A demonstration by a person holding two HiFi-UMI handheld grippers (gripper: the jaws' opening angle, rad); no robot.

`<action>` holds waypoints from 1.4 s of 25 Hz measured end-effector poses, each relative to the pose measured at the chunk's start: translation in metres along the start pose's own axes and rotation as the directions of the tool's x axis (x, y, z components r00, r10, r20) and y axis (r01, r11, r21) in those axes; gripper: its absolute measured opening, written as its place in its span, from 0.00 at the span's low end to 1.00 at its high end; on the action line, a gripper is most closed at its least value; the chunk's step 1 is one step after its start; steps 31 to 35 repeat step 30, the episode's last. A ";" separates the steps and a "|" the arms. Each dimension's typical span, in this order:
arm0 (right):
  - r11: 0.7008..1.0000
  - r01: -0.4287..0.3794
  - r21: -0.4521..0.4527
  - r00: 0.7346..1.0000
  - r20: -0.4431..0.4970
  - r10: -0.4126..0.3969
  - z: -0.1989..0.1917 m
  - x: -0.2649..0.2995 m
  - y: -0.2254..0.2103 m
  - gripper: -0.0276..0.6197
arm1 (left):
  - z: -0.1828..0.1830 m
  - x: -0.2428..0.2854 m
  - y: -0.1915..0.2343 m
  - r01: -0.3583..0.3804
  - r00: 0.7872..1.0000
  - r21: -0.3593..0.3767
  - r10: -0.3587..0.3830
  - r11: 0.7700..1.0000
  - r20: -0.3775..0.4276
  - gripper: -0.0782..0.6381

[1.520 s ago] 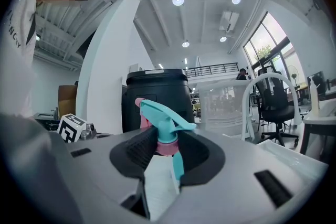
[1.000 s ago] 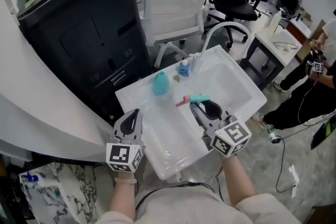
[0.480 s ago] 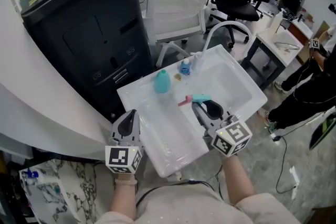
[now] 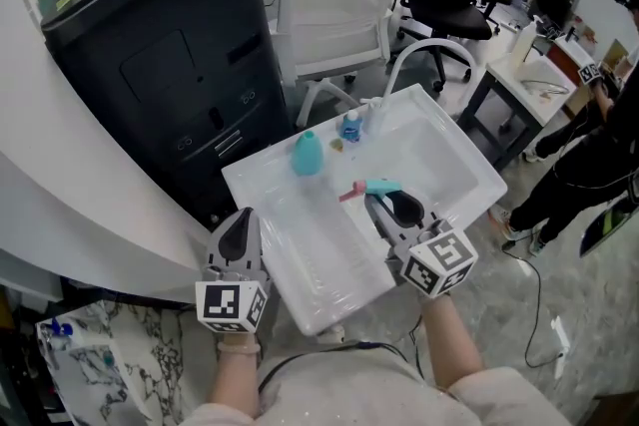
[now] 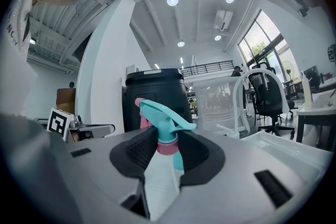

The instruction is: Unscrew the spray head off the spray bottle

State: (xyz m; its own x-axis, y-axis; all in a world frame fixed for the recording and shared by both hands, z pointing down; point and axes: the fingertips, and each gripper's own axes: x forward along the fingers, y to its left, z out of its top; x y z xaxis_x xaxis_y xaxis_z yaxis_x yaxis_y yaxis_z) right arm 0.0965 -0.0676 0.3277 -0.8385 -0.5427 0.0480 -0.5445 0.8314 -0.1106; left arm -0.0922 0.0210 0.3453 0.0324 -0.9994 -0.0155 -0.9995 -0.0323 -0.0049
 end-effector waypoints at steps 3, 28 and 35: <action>1.000 0.001 0.000 1.000 0.000 -0.001 0.000 0.000 -0.001 0.25 | 0.002 -0.001 0.001 -0.007 1.000 -0.003 0.007 1.000 0.010 0.12; 1.000 0.007 -0.003 1.000 0.012 -0.007 0.004 0.001 -0.002 0.25 | 0.008 -0.008 0.015 -0.048 0.998 -0.032 0.049 0.998 0.030 0.12; 1.000 0.006 -0.003 1.000 0.013 -0.006 0.003 0.001 -0.002 0.25 | 0.009 -0.008 0.016 -0.050 0.998 -0.032 0.051 0.998 0.032 0.12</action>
